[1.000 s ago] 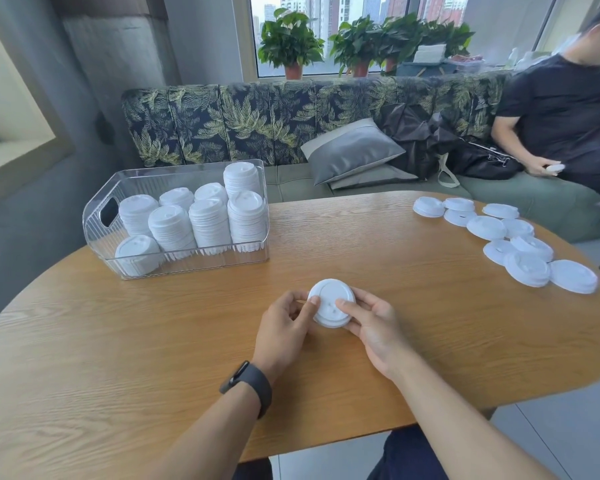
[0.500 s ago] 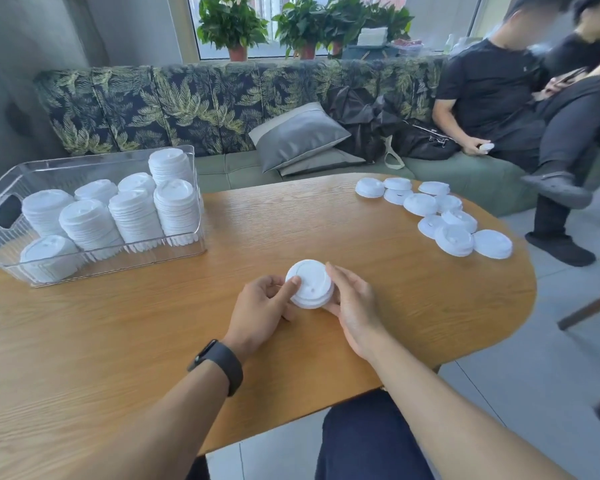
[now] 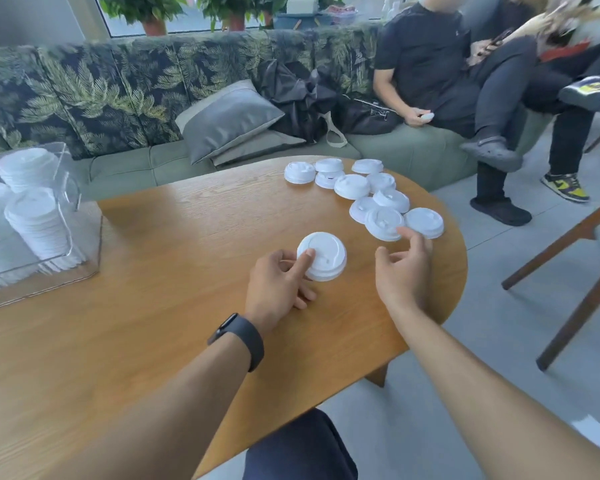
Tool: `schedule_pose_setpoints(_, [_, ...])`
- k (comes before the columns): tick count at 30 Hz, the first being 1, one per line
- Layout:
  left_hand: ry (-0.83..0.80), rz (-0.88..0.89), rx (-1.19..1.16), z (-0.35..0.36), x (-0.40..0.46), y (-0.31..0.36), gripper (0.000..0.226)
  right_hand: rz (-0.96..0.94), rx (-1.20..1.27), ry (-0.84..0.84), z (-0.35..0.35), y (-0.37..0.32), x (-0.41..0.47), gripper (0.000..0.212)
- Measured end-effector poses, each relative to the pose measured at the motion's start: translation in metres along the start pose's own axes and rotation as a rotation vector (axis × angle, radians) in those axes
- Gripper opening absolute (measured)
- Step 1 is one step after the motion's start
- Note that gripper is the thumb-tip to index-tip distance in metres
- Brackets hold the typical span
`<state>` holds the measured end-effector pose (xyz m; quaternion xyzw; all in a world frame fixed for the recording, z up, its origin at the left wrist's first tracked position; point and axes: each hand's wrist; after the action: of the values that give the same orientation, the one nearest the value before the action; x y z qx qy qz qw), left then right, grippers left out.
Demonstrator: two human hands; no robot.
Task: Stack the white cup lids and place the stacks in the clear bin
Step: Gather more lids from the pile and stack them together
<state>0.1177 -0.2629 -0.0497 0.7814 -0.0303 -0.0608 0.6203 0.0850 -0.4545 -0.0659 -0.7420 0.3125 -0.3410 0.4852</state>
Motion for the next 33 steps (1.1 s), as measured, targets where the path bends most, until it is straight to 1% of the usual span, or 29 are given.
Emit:
schedule_pose_setpoints(3, [-0.008, -0.008, 0.003, 0.013, 0.015, 0.004, 0.038, -0.04, -0.1, -0.02, 0.008, 0.007, 0.024, 0.055])
schedule_pose_setpoints(6, [-0.005, -0.021, 0.014, 0.02, 0.025, 0.008, 0.039, -0.058, -0.204, -0.073, 0.017, 0.009, 0.041, 0.068])
schedule_pose_setpoints(9, [0.008, -0.01, 0.002, 0.025, 0.032, 0.009, 0.038, -0.083, -0.274, -0.08, 0.025, 0.01, 0.057, 0.068])
schedule_pose_setpoints(12, [0.027, 0.01, -0.006, 0.029, 0.035, 0.007, 0.037, -0.074, -0.292, -0.067, 0.031, 0.01, 0.066, 0.064])
schedule_pose_setpoints(15, [0.049, 0.04, -0.016, 0.03, 0.036, 0.006, 0.036, -0.065, -0.307, -0.065, 0.032, 0.009, 0.067, 0.066])
schedule_pose_setpoints(19, [0.077, 0.06, -0.039, 0.029, 0.032, 0.005, 0.035, -0.078, -0.254, -0.066, 0.027, 0.005, 0.057, 0.073])
schedule_pose_setpoints(23, [0.094, 0.065, -0.133, 0.023, 0.026, 0.005, 0.034, -0.152, -0.171, -0.084, 0.022, -0.001, 0.038, 0.078])
schedule_pose_setpoints(27, [0.098, 0.023, -0.269, 0.011, 0.015, 0.005, 0.024, -0.205, -0.151, -0.189, 0.021, -0.008, 0.01, 0.077])
schedule_pose_setpoints(30, [0.095, -0.01, -0.323, -0.006, 0.002, -0.001, 0.028, -0.242, -0.101, -0.251, 0.025, -0.012, -0.013, 0.073])
schedule_pose_setpoints(33, [0.121, -0.007, -0.347, -0.032, -0.012, -0.012, 0.031, -0.23, 0.01, -0.357, 0.035, -0.02, -0.041, 0.071])
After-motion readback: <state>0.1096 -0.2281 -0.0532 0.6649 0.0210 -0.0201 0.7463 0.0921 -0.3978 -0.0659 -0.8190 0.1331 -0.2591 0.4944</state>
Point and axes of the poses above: each hand's wrist, its own x-axis towards the middle knuckle, its own z-axis out of the palm, y = z × x, and after that the axes turned 5 degrees about y, right-handed
